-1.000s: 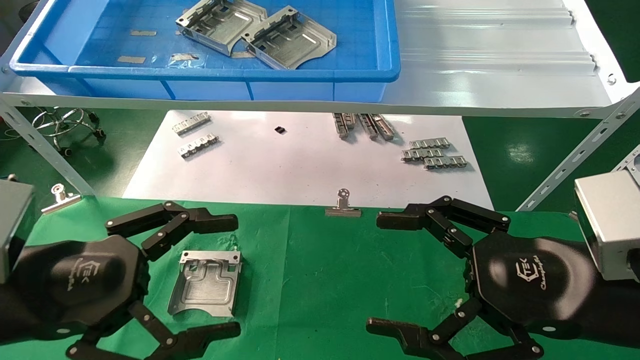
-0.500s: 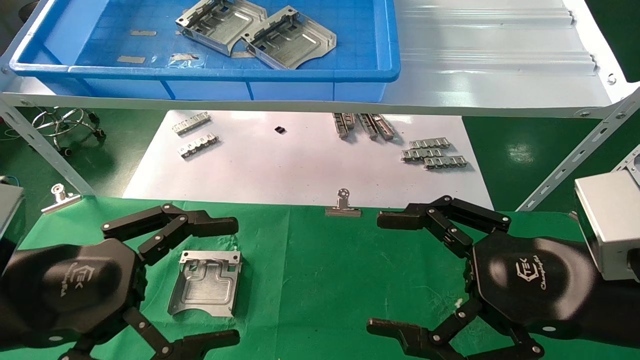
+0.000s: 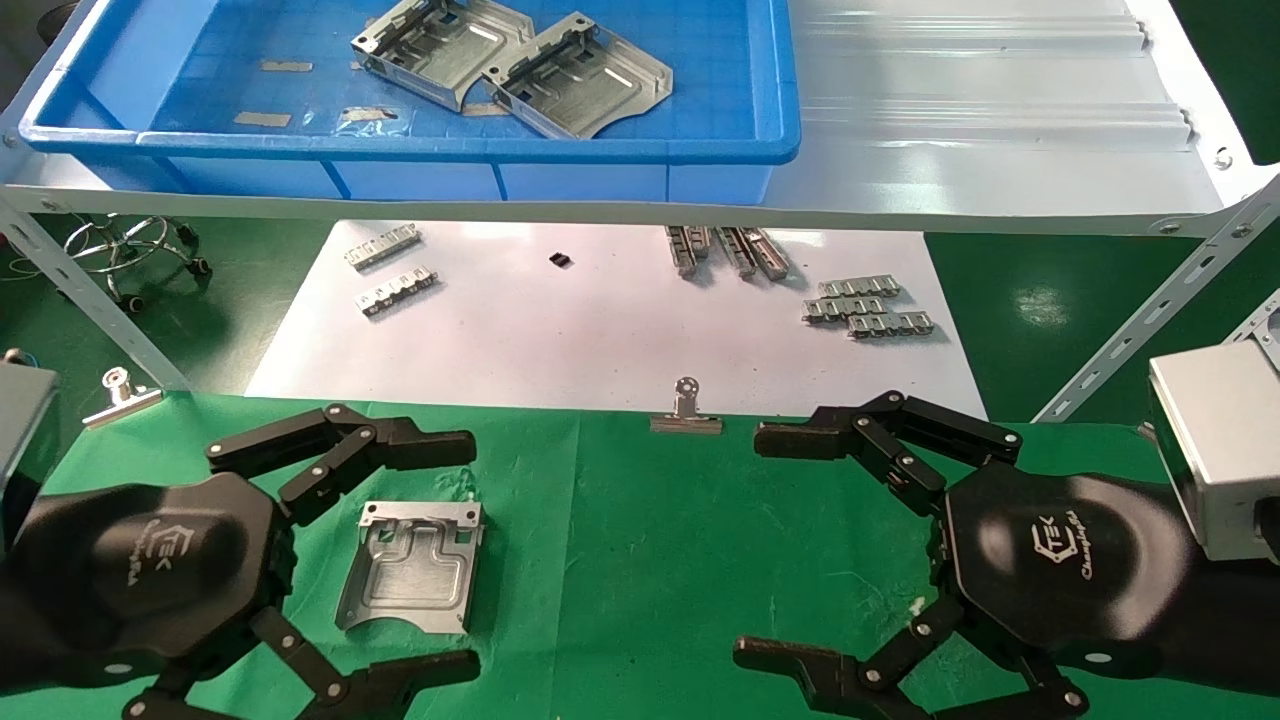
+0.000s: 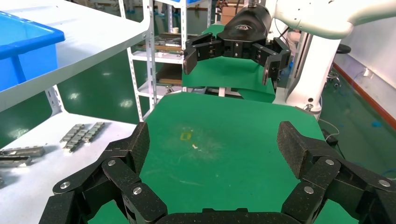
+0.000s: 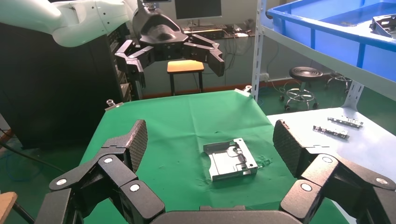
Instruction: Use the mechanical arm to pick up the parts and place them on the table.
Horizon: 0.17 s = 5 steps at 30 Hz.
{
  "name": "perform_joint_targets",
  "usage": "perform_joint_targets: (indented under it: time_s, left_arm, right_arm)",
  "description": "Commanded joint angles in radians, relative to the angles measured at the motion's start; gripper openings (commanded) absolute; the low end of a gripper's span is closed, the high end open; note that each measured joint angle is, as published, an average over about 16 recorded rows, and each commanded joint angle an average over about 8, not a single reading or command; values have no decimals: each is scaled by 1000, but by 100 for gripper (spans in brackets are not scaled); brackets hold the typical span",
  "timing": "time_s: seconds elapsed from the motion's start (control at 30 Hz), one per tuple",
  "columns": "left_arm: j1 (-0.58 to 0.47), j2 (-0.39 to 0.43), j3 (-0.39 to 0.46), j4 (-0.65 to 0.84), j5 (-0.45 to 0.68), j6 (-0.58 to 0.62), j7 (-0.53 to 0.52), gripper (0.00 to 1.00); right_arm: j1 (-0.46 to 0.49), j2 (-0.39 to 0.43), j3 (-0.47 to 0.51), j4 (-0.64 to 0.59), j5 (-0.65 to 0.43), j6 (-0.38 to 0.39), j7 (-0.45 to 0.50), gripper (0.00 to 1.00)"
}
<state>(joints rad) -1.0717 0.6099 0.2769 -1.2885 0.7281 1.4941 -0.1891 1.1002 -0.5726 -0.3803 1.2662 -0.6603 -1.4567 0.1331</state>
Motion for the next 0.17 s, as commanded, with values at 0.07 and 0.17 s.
perform_joint_targets:
  time_s: [0.07,0.17]
  left_arm:
    - [-1,0,1,2,1,0,1,100]
    - [-2,1,2,3,1,0,1,100]
  right_arm:
    - [0,0,0,0,0,0,0,100]
    - [0,0,0,0,0,0,0,100]
